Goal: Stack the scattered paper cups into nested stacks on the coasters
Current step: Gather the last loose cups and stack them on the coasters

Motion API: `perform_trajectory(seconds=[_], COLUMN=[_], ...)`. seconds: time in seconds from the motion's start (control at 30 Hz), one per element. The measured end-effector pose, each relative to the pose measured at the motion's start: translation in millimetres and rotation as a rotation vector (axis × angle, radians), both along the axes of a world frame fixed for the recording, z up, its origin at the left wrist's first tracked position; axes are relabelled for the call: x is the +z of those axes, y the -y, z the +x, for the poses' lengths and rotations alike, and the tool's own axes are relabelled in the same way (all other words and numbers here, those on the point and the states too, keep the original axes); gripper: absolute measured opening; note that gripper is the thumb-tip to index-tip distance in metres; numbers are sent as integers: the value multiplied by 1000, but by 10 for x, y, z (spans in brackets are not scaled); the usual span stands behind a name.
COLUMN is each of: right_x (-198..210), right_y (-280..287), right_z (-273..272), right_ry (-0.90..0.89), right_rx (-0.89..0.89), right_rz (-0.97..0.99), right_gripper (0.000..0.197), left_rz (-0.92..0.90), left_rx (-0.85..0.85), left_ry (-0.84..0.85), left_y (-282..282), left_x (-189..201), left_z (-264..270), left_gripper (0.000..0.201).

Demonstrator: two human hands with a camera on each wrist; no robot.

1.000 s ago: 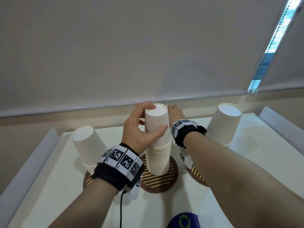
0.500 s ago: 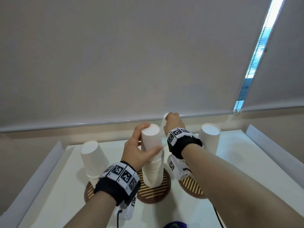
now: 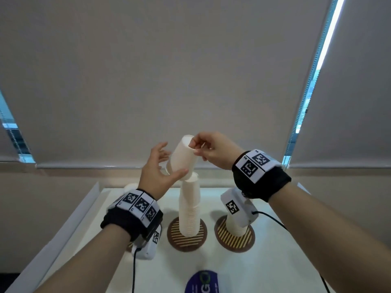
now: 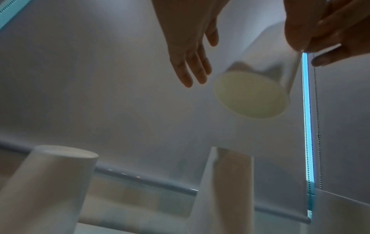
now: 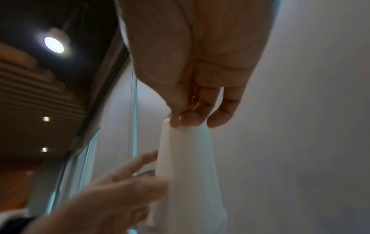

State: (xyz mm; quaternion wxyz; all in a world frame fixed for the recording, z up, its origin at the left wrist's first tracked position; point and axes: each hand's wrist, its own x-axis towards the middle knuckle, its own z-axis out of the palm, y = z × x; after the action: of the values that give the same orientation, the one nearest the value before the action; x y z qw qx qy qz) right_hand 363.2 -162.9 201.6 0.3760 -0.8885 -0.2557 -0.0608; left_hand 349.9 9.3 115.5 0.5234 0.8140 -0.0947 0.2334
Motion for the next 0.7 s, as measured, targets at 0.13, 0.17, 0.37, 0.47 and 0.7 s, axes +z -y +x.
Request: perform_trajectory(seconds=[0.13,0.17,0.37,0.47,0.7], right_x=[-110,-170,-445,-714,-1406], right_y=[-84,-123,-8,473,807], right_z=[-210,-236,-217,-86,50], right_ry=[-59,-81,37,14,-159], right_rx=[72,88,-120,-517,-635], right_rz=[50,51,70,41,-252], right_gripper=[16,16,36,44,43], left_rz=[38,39,21,-106,-122], left_rx=[-15,-14,112,304,515], left_ry=[-10,-19,-25,-75,-261], left_y=[86,110,-38,-358,-732], left_x=[20,23,17,-27,-489], left_z=[-179,-205,-202,-98,181], left_gripper=[75,73,61,67,71])
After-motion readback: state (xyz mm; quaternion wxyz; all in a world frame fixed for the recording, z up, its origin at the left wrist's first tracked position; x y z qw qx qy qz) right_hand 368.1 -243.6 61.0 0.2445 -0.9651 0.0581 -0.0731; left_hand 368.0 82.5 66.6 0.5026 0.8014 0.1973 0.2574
